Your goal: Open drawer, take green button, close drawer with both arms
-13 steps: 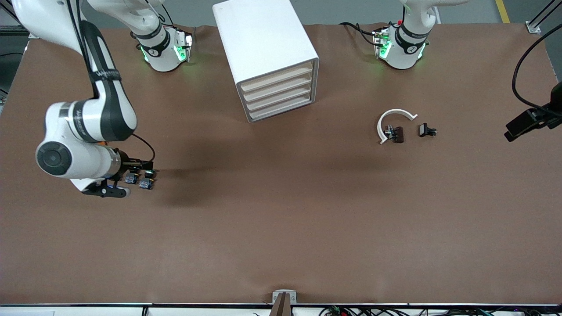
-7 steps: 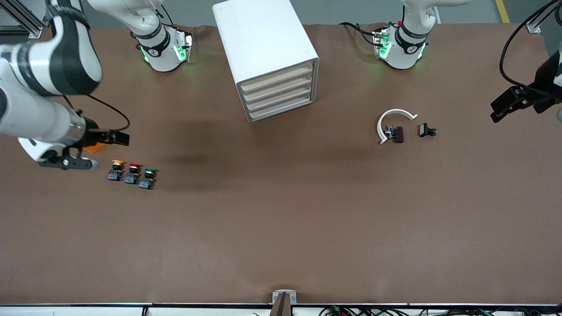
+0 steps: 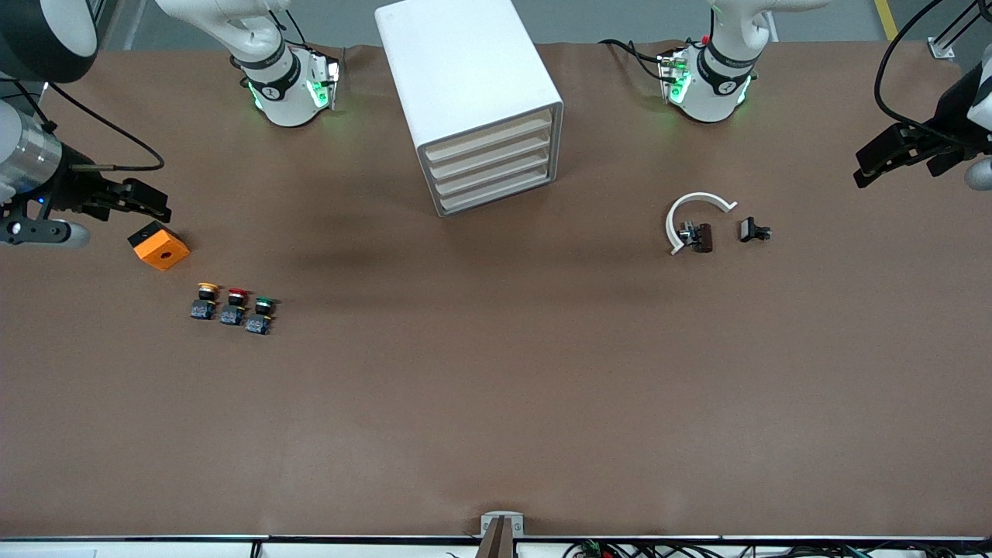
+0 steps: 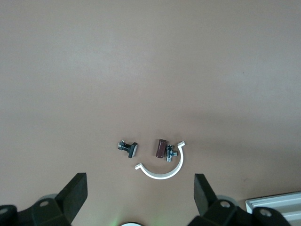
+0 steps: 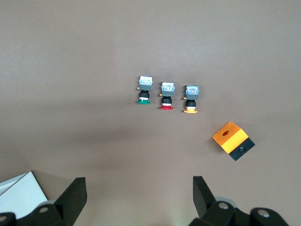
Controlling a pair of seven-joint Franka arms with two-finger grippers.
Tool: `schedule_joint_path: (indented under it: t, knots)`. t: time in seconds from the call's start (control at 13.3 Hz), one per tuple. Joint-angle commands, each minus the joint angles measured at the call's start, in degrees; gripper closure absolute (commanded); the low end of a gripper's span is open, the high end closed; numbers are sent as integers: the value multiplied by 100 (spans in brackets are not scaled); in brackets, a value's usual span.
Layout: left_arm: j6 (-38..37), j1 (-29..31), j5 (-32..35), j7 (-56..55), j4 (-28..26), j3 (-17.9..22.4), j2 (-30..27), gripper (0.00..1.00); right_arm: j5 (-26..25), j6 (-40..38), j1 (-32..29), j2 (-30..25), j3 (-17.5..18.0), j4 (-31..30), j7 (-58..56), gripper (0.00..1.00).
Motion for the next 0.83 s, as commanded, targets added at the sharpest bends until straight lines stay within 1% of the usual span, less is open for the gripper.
schedule_joint_path:
  t: [0.0, 0.15, 0.3, 0.38, 0.53, 0.6, 0.68, 0.75]
  knots:
    - [58, 9, -109, 333, -394, 26, -347, 0, -79, -67, -53, -271, 40, -15, -48, 0]
    - [85, -9, -109, 352, -588, 0, -471, 0, -88, -75, -70, -280, 22, 38, -57, 0]
    - [260, -44, -109, 352, -912, -27, -672, 0, -96, -75, -53, -280, 22, 47, -57, 0]
    - [287, -53, -109, 352, -966, -27, -708, 0, -96, -75, -70, -280, 39, 91, -57, 0]
    - [287, -62, -109, 352, -958, -35, -717, 0, -88, -75, -359, -262, 232, 126, -92, 0]
    - [287, -62, -109, 361, -949, -70, -709, 0, -88, -75, -561, -271, 433, 126, -144, 0]
    - [270, -62, -109, 396, -932, -79, -691, 0, -88, -67, -641, -262, 505, 126, -180, 0]
    - [270, -62, -109, 396, -879, -79, -648, 0, -88, -75, -642, -262, 497, 126, -180, 0]
